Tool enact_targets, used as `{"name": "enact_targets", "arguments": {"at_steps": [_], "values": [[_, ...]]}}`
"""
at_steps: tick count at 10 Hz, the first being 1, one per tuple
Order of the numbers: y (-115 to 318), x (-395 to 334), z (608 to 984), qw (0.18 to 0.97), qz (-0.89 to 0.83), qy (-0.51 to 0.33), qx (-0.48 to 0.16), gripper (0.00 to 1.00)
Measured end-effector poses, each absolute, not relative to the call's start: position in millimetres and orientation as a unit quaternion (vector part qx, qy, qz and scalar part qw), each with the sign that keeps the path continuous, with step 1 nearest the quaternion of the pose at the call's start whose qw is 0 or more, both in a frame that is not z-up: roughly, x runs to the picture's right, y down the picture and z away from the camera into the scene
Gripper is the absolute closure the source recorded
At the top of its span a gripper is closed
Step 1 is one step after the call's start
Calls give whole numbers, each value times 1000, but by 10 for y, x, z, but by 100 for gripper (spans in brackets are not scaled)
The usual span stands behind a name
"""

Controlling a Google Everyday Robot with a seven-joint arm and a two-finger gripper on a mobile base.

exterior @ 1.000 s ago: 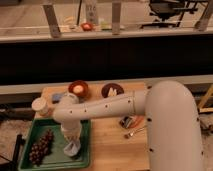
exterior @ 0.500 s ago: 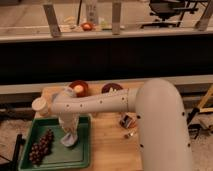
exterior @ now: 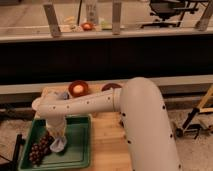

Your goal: Wipe tray with towel

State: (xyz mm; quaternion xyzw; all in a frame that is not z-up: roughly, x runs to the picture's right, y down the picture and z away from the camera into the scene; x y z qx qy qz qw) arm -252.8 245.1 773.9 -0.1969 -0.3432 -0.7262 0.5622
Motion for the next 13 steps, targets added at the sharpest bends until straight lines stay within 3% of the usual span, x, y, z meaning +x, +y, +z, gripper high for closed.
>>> {"name": "enact_targets", "arguments": {"at_steps": [4, 8, 13], "values": [[2765, -2053, 7493, 532, -732, -359, -228, 100], [2461, -1634, 7656, 590, -703, -323, -230, 100], [2267, -2038, 7879, 589, -705, -332, -213, 100]]}}
